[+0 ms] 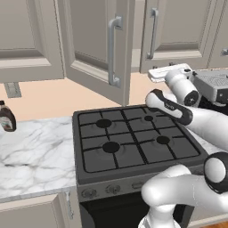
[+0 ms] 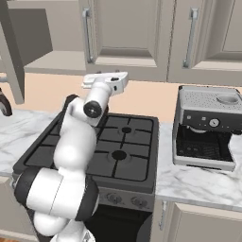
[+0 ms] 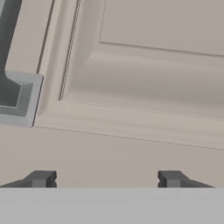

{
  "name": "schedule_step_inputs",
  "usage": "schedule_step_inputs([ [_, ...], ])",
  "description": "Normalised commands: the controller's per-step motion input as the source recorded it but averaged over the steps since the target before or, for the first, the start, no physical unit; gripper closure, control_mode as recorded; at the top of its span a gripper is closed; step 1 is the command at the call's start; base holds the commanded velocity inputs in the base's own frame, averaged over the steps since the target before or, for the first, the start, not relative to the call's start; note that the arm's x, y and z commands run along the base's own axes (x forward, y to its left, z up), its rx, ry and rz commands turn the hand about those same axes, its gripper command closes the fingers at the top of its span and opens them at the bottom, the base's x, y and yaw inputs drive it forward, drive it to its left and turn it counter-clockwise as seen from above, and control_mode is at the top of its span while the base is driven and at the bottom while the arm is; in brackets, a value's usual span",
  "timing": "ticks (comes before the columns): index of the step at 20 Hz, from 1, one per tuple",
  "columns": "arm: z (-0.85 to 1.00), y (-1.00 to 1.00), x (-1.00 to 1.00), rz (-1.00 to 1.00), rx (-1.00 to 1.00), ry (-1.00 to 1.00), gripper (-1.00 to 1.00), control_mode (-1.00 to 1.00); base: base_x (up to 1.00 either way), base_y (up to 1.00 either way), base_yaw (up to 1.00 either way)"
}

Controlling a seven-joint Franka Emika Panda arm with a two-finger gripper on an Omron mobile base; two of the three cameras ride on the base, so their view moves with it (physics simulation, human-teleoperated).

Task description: Close all open cabinet doors.

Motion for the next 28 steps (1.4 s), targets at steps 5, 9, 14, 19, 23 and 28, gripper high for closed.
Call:
schedule_step_inputs([
  [5, 0.16, -0.03, -0.65, -0.11, 0.0, 0.16, -1.0, -1.0, 0.0, 0.0, 0.0],
  [9, 0.15, -0.09, -0.79, -0.11, 0.0, 0.15, -1.0, -1.0, 0.0, 0.0, 0.0],
  [14, 0.26, -0.08, -0.7, -0.09, 0.0, 0.14, -1.0, -1.0, 0.0, 0.0, 0.0],
  [19, 0.35, -0.04, -0.68, -0.08, 0.0, 0.14, -1.0, -1.0, 0.0, 0.0, 0.0],
  [23, 0.28, -0.12, -0.74, -0.06, 0.0, 0.13, -1.0, -1.0, 0.0, 0.0, 0.0],
  [28, 0.19, -0.04, -0.78, -0.05, 0.0, 0.08, -1.0, -1.0, 0.0, 0.0, 0.0],
])
